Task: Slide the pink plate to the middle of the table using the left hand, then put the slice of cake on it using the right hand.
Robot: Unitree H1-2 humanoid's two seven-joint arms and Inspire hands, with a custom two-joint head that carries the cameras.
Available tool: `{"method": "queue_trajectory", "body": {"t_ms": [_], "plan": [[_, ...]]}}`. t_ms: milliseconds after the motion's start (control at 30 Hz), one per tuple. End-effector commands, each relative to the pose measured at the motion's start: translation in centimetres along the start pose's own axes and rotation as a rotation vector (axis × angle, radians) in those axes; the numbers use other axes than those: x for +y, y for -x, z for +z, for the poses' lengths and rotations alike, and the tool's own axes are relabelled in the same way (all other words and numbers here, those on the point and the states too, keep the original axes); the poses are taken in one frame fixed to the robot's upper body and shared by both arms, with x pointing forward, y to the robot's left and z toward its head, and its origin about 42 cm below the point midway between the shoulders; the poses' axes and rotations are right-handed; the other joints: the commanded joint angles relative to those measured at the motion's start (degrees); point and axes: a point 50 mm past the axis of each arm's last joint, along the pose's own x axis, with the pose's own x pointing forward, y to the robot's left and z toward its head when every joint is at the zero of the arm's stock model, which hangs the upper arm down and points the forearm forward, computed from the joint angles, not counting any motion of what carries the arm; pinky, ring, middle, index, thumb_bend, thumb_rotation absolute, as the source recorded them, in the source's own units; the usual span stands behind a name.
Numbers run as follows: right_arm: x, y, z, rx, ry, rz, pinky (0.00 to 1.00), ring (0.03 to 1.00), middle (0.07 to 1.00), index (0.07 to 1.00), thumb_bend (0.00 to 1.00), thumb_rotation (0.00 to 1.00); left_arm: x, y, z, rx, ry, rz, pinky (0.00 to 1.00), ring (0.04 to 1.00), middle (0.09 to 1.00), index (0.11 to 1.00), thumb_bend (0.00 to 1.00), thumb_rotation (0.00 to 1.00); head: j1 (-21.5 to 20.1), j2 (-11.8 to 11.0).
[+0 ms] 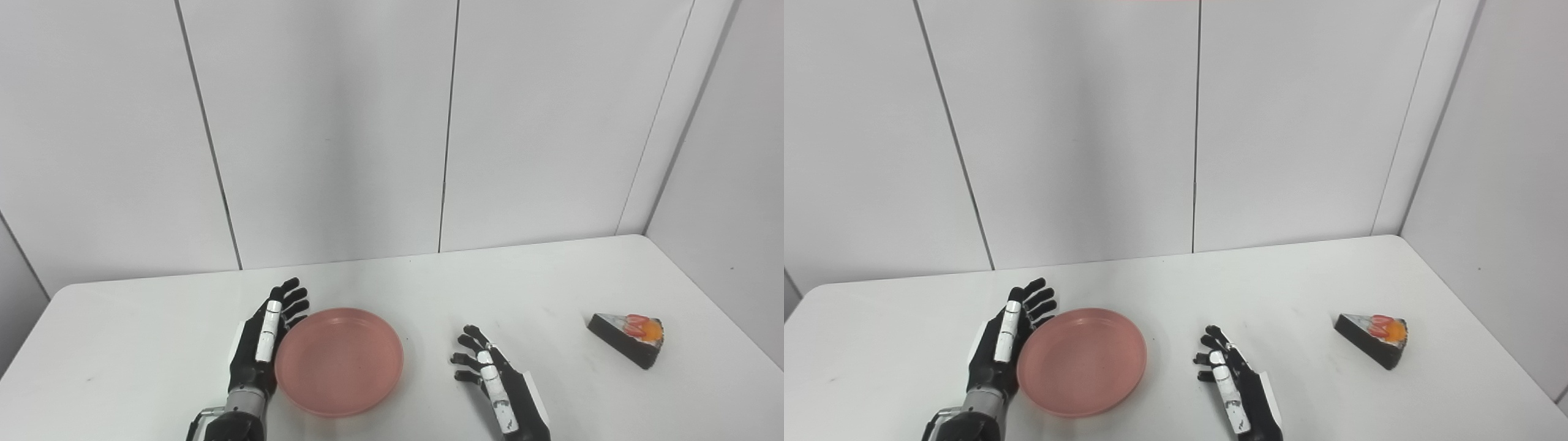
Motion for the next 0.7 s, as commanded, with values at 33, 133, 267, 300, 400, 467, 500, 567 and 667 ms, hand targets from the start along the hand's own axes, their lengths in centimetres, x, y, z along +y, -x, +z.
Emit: {"method": "queue_trajectory", "body": {"t_ms": [33, 133, 267, 300, 400, 467, 500, 567, 667], "plan": [[0.6, 1.0, -1.8, 0.058, -0.002, -0.013, 0.71, 0.775, 0.852, 0.861, 0.75, 0.99, -1.4, -0.8, 0.6, -0.035, -0.013, -0.029, 0.76, 0.816, 0.823, 0.807, 0.79, 0.95, 0.18, -0.51], [0.2, 1.1, -1.6, 0.011, 0.047, -0.039, 0.68, 0.769, 0.853, 0.855, 0.68, 0.97, -1.4, -0.8, 0.1, -0.027, -0.016, -0.028, 0.76, 0.813, 0.823, 0.803, 0.79, 0.95, 0.36, -1.43], [-0.3, 1.0, 0.0, -0.065, 0.124, -0.084, 0.68, 0.757, 0.847, 0.834, 0.62, 0.98, -1.3, -0.9, -0.2, -0.029, -0.019, -0.027, 0.75, 0.808, 0.828, 0.806, 0.80, 0.95, 0.37, -1.66], [-0.5, 0.9, 0.6, -0.092, 0.139, -0.095, 0.67, 0.747, 0.838, 0.816, 0.62, 0.99, -1.2, -0.8, -0.2, -0.030, -0.017, -0.026, 0.75, 0.807, 0.829, 0.807, 0.79, 0.95, 0.37, -1.66], [-1.2, 0.8, 2.4, -0.156, 0.184, -0.125, 0.67, 0.743, 0.825, 0.787, 0.62, 0.99, -1.0, -0.8, -0.3, -0.025, -0.006, -0.022, 0.74, 0.803, 0.828, 0.803, 0.80, 0.94, 0.00, -2.13], [-2.0, 0.7, 3.8, -0.206, 0.253, -0.145, 0.65, 0.737, 0.803, 0.759, 0.62, 0.99, -0.8, -0.7, -0.4, -0.020, 0.007, -0.019, 0.76, 0.809, 0.831, 0.802, 0.81, 0.93, 0.00, -2.13], [-2.5, 0.7, 4.6, -0.231, 0.298, -0.158, 0.64, 0.736, 0.802, 0.753, 0.62, 0.99, -0.7, -0.7, -0.5, -0.018, 0.010, -0.017, 0.76, 0.809, 0.830, 0.801, 0.81, 0.93, 0.00, -2.13], [-3.4, 0.7, 5.9, -0.257, 0.373, -0.180, 0.63, 0.724, 0.775, 0.735, 0.65, 0.98, -0.5, -0.6, -0.6, -0.018, 0.008, -0.015, 0.76, 0.807, 0.823, 0.798, 0.81, 0.93, -0.15, -2.23], [-4.9, 0.7, 7.9, -0.295, 0.457, -0.200, 0.64, 0.712, 0.746, 0.718, 0.64, 0.90, -0.4, -0.6, -0.8, -0.015, 0.008, -0.014, 0.76, 0.807, 0.820, 0.797, 0.80, 0.93, -0.35, -2.39]]}}
